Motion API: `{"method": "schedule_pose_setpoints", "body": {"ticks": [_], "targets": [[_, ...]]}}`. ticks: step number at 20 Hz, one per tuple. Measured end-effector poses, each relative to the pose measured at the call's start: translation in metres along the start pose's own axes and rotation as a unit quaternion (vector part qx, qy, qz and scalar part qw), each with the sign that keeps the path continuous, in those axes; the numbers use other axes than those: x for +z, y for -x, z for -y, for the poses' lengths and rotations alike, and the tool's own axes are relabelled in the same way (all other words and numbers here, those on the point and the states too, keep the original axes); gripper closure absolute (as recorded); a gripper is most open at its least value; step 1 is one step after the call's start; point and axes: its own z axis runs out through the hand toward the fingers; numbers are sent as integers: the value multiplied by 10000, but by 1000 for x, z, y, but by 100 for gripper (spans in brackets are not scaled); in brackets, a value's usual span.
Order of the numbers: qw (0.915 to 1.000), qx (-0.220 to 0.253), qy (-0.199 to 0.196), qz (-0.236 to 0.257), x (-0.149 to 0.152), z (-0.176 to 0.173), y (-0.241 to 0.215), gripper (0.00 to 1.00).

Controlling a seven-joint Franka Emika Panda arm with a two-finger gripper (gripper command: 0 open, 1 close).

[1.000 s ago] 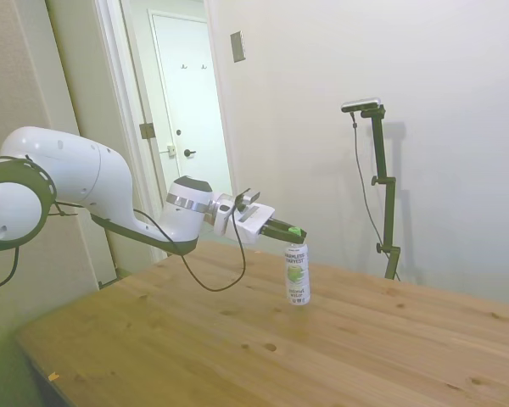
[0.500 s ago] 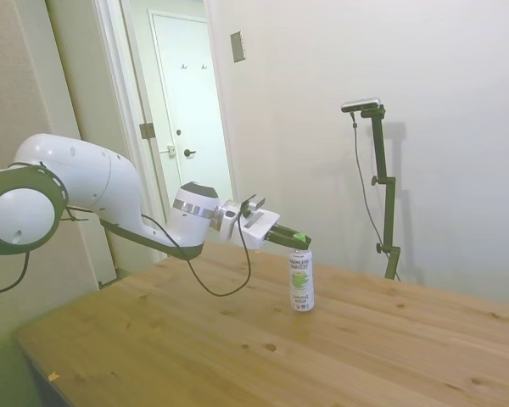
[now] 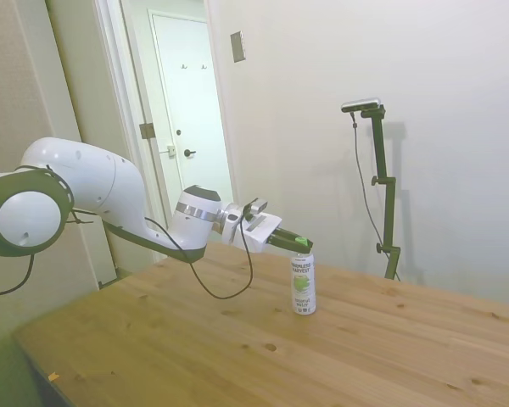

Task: Stand the water bottle

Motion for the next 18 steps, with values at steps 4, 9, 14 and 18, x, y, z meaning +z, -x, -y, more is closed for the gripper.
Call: {"method": "schedule_pose_setpoints", "body": {"ticks": [4, 9, 14, 18], "targets": [[10000, 47, -10, 5, -1, 4, -2, 0], [10000, 82, -23, 5, -2, 7, -4, 0], [9998, 169, 56, 25, -1, 10, -9, 0], [9988, 309, 327, 196, -3, 4, -22, 0]]}}
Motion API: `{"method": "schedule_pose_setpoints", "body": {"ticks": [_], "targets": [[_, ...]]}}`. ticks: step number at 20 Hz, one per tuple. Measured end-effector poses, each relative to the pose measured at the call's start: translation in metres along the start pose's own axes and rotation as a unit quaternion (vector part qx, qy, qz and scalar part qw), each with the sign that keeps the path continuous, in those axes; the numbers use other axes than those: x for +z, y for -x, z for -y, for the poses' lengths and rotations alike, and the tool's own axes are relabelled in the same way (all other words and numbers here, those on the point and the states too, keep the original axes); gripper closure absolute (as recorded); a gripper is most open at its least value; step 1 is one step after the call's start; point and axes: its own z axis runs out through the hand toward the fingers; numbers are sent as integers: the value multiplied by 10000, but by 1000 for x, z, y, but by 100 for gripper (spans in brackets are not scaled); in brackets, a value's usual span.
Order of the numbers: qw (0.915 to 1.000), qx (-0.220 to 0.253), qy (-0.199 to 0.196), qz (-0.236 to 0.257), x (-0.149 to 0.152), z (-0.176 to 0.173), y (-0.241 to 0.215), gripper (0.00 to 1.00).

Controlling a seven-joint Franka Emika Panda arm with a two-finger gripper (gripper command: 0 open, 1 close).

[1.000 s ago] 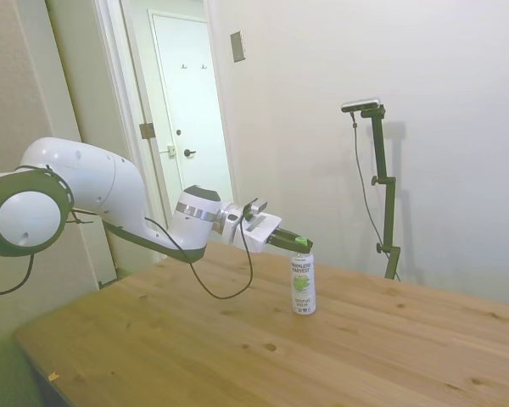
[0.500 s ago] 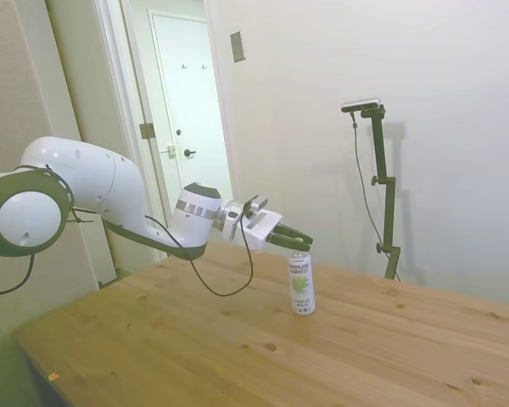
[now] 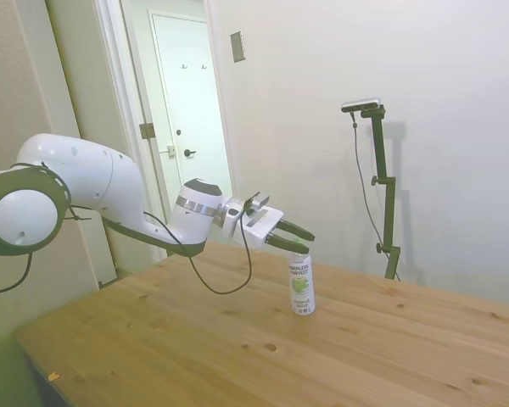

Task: Stand the water bottle

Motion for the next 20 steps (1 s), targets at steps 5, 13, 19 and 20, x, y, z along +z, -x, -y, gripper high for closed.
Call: {"method": "schedule_pose_setpoints", "body": {"ticks": [5, 13, 19, 20], "targets": [[9935, -210, 310, 1073, -50, -17, -37, 0], [9526, -1073, 521, 2797, -123, -55, -123, 0], [8959, -2016, 823, 3873, -123, -98, -144, 0], [8844, -2178, 860, 4038, -122, -105, -149, 0]]}}
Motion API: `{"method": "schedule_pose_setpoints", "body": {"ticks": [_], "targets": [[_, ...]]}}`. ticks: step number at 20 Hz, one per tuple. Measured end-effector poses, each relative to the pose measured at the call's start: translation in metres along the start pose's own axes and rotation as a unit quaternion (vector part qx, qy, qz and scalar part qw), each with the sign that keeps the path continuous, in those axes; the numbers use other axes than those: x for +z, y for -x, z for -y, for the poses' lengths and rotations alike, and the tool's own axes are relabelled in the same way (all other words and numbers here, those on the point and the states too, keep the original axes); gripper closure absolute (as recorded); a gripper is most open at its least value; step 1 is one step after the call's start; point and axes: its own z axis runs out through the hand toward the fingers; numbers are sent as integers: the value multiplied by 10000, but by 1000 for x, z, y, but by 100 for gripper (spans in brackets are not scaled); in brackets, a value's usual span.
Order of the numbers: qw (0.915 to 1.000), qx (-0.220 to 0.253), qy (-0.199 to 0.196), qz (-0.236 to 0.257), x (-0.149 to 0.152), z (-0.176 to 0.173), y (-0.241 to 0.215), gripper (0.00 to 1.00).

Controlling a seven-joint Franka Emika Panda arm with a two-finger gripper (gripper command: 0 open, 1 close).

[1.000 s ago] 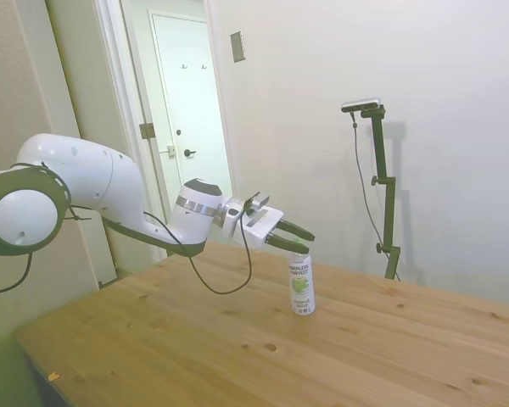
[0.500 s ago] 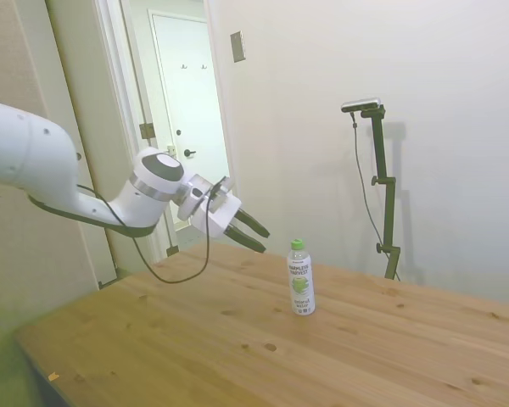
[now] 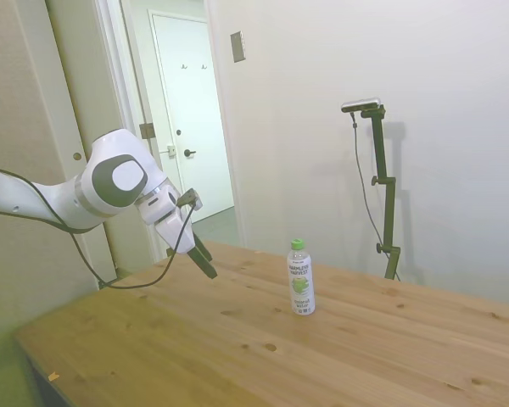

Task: Stand the water bottle

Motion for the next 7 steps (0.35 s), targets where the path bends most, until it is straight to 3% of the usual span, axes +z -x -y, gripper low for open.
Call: {"method": "schedule_pose_setpoints", "body": {"ticks": [4, 7], "targets": [[9943, -698, 366, 720, -5, -38, -8, 0], [9820, -1229, 626, 1286, -13, -60, -7, 0]]}}
